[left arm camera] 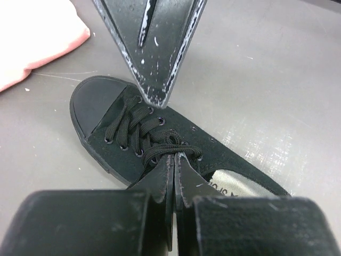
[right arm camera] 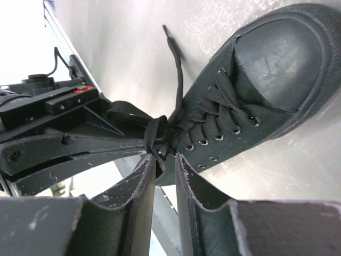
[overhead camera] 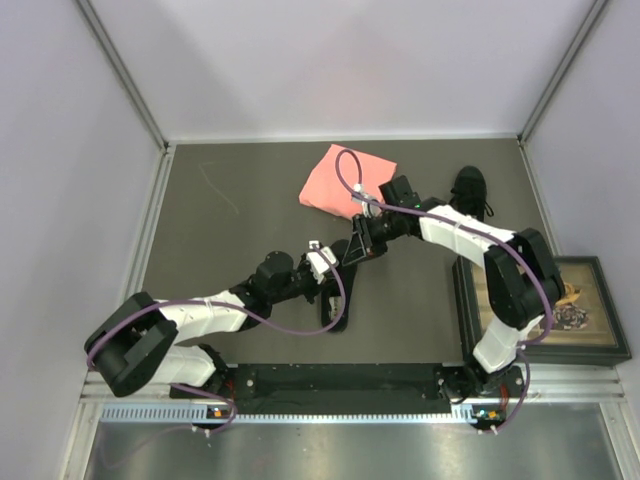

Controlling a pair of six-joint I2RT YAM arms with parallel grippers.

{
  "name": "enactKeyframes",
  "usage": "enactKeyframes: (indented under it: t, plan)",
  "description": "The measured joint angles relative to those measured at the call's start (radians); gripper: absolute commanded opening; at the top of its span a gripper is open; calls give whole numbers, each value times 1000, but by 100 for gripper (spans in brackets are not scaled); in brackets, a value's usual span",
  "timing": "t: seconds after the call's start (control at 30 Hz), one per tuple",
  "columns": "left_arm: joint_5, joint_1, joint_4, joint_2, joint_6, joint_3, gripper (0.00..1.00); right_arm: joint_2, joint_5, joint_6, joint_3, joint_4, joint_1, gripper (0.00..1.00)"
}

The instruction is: Tie the shoes

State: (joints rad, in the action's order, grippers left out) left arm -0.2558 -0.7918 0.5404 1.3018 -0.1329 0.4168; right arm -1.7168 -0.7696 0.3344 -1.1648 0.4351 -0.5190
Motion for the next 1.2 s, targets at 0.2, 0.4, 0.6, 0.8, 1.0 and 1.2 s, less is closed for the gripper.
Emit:
enactKeyframes:
  t: [0.2,0.4,0.6,0.8,1.0,1.2]
  plan:
    - [-8,0,7,0,-10,0,0,-40,-40,45,0,-23,0,26]
    - [-14,0,8,-1,-18,0,0,-78,-64,73,0,-29,0,26]
    - [-16,0,8,-1,-19,0,0,-91,-83,92,0,-42,-4,26]
    - [-17,0,8,-1,-23,0,0,-106,-98,107,0,-49,-9,26]
    - [-17,0,8,-1,-24,0,0,-108,-107,112,0,-50,-11,26]
    - [-17,0,7,-1,-27,0,0,-111,-116,117,0,-50,-18,26]
